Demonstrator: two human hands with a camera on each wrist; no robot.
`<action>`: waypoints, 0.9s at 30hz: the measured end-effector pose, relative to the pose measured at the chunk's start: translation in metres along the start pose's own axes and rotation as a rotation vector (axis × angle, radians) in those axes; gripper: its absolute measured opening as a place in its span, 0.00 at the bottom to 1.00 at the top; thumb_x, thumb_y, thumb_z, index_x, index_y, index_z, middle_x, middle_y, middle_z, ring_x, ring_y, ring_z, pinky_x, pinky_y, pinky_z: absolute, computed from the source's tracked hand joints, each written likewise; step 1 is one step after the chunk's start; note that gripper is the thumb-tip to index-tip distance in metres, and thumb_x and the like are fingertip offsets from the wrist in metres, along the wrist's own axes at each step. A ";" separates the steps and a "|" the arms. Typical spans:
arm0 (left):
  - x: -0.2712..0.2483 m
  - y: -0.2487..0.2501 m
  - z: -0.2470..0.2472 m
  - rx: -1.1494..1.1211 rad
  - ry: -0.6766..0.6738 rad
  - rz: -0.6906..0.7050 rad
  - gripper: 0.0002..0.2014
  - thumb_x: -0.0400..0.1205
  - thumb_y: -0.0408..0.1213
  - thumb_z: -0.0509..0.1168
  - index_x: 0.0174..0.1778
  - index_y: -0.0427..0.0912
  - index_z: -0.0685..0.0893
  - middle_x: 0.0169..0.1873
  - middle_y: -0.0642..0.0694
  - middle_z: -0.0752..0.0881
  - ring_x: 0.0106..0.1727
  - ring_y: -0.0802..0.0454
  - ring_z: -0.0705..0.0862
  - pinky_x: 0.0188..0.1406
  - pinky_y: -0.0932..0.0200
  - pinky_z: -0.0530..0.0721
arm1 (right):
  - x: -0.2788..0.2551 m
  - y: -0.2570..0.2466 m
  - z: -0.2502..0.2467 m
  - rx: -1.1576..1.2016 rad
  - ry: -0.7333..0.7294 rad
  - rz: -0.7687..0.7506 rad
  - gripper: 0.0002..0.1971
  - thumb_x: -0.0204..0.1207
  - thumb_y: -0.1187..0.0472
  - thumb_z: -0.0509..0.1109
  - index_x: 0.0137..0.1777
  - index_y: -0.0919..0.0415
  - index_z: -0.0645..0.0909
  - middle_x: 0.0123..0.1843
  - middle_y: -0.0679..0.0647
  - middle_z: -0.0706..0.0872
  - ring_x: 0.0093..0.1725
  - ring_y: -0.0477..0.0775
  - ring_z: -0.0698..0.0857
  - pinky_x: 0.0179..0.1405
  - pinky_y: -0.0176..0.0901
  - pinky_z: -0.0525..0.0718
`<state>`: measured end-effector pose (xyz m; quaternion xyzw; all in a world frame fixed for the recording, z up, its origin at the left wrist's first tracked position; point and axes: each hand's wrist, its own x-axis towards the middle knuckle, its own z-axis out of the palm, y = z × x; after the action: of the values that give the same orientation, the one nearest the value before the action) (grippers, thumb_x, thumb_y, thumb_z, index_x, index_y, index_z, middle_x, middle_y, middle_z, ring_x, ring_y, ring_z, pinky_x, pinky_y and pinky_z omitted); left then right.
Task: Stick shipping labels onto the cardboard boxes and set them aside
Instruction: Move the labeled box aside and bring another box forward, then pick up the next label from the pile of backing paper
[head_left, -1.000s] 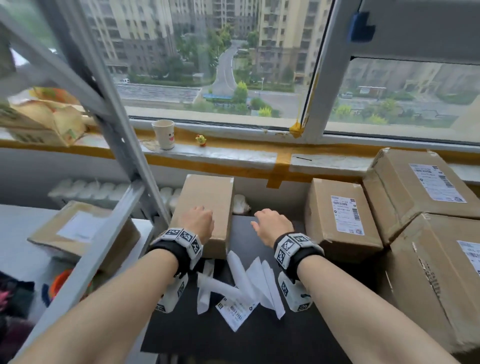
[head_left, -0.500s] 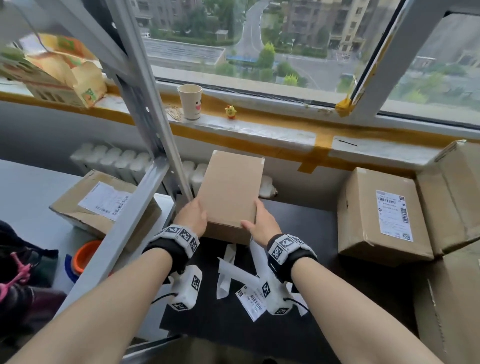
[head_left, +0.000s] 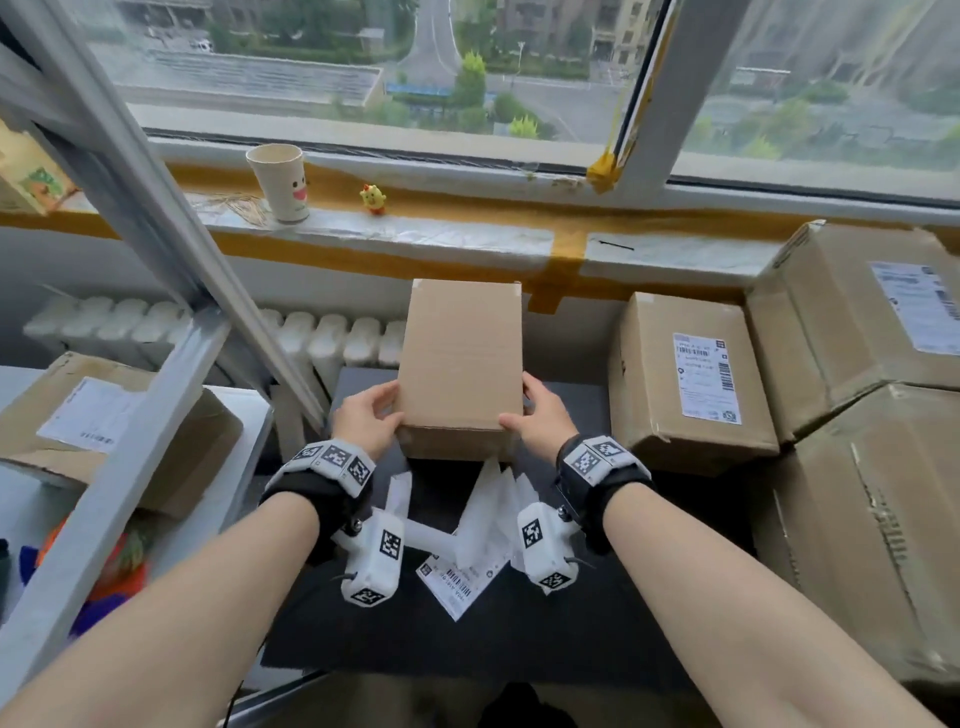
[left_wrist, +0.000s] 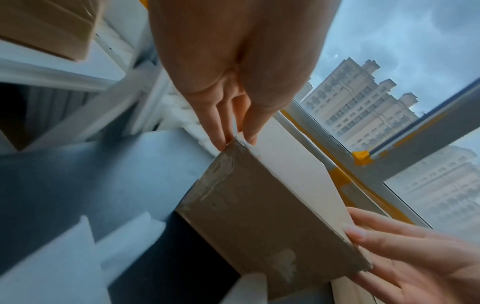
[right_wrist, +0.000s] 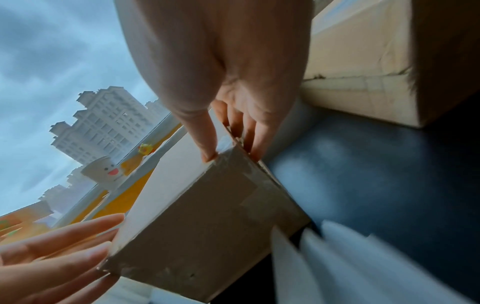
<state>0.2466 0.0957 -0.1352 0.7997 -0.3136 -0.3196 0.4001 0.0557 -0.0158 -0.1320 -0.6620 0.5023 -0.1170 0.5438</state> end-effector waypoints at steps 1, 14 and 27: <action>-0.001 0.004 0.010 -0.001 -0.017 0.010 0.25 0.76 0.20 0.67 0.71 0.31 0.75 0.68 0.35 0.80 0.68 0.45 0.80 0.72 0.57 0.73 | 0.000 0.006 -0.009 0.002 0.005 0.002 0.35 0.74 0.71 0.70 0.80 0.58 0.62 0.72 0.51 0.76 0.73 0.49 0.73 0.65 0.36 0.71; -0.026 0.039 0.076 0.424 -0.107 0.168 0.23 0.81 0.36 0.65 0.74 0.42 0.73 0.71 0.44 0.78 0.70 0.46 0.78 0.69 0.55 0.74 | -0.016 0.039 -0.071 -0.193 0.131 0.009 0.35 0.75 0.61 0.70 0.81 0.57 0.61 0.78 0.55 0.71 0.77 0.58 0.71 0.77 0.54 0.69; -0.109 -0.001 0.051 0.872 -0.120 0.512 0.18 0.84 0.35 0.56 0.71 0.44 0.75 0.69 0.46 0.77 0.71 0.47 0.74 0.54 0.47 0.83 | -0.096 0.047 -0.013 -0.653 0.023 -0.219 0.25 0.83 0.56 0.60 0.80 0.54 0.64 0.82 0.49 0.63 0.81 0.50 0.63 0.78 0.44 0.61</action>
<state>0.1429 0.1568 -0.1322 0.7700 -0.6262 -0.0960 0.0759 -0.0237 0.0568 -0.1293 -0.8498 0.4453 -0.0149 0.2817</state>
